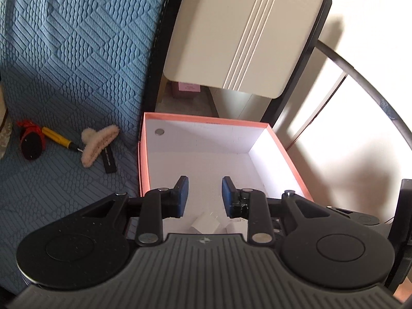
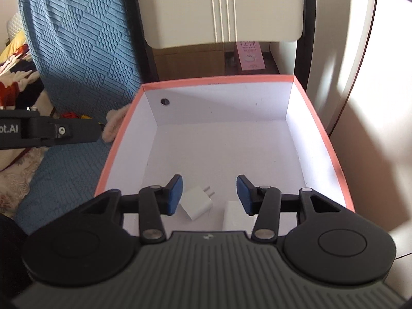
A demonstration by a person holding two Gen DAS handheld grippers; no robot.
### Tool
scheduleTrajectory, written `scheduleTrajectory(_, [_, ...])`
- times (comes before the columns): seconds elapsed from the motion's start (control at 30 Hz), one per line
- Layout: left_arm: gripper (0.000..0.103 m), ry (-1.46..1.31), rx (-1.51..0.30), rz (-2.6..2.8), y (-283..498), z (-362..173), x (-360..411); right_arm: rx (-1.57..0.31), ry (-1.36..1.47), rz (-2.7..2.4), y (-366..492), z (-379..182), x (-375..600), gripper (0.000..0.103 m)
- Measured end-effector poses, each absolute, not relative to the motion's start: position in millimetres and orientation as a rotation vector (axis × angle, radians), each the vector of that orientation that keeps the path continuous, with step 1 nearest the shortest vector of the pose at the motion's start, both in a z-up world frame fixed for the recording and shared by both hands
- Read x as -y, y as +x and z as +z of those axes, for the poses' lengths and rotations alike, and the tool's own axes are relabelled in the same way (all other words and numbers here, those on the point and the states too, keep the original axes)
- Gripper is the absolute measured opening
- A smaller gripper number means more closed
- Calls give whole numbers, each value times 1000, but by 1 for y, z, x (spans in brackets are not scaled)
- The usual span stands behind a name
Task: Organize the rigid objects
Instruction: 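Lower the adapters into the box and open both grippers, then withdraw both tools from the box back toward the cushion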
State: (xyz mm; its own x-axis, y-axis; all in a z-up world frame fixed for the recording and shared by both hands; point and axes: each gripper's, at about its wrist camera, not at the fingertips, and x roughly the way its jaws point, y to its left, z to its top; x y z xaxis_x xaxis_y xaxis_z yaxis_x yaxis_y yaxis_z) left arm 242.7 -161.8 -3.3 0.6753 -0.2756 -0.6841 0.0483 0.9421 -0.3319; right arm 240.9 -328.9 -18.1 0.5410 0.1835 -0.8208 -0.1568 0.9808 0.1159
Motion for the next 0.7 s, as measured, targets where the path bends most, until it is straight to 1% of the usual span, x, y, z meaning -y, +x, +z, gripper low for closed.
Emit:
scheduleTrajectory(0.3, [33, -273, -668, -159, 211, 47, 128, -879, 26, 220, 231, 32, 311, 50])
scheduleTrajectory(0.7, [33, -234, -595, -132, 180, 59, 85, -845, 6, 263, 206, 51, 265, 50])
